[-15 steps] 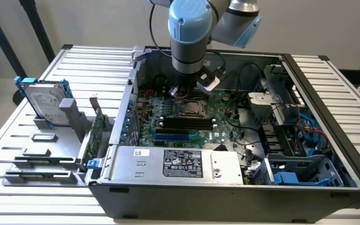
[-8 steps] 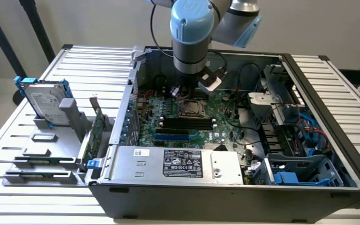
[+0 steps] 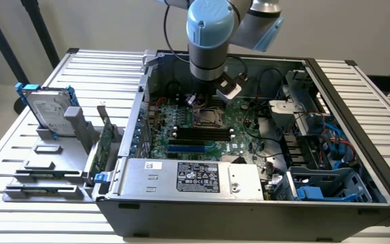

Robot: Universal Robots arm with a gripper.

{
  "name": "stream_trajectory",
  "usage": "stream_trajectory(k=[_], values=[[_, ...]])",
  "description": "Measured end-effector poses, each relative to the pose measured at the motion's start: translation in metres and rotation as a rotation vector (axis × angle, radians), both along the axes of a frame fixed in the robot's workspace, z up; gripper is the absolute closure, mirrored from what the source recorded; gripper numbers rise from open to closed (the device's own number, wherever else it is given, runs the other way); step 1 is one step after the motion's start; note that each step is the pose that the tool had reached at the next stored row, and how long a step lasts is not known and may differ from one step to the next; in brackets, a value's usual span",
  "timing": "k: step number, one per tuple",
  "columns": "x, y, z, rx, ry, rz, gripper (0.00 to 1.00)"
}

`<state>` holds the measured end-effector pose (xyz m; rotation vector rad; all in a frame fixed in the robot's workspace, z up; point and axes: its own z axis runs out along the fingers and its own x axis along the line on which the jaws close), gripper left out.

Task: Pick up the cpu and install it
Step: 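Install the first cpu locking lever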

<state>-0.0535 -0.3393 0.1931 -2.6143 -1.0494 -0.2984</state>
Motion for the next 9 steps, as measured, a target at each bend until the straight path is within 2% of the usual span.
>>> stream_trajectory(k=[9], values=[[0.0029,0.0,0.0,-0.0004,-0.0001,0.0,0.89]])
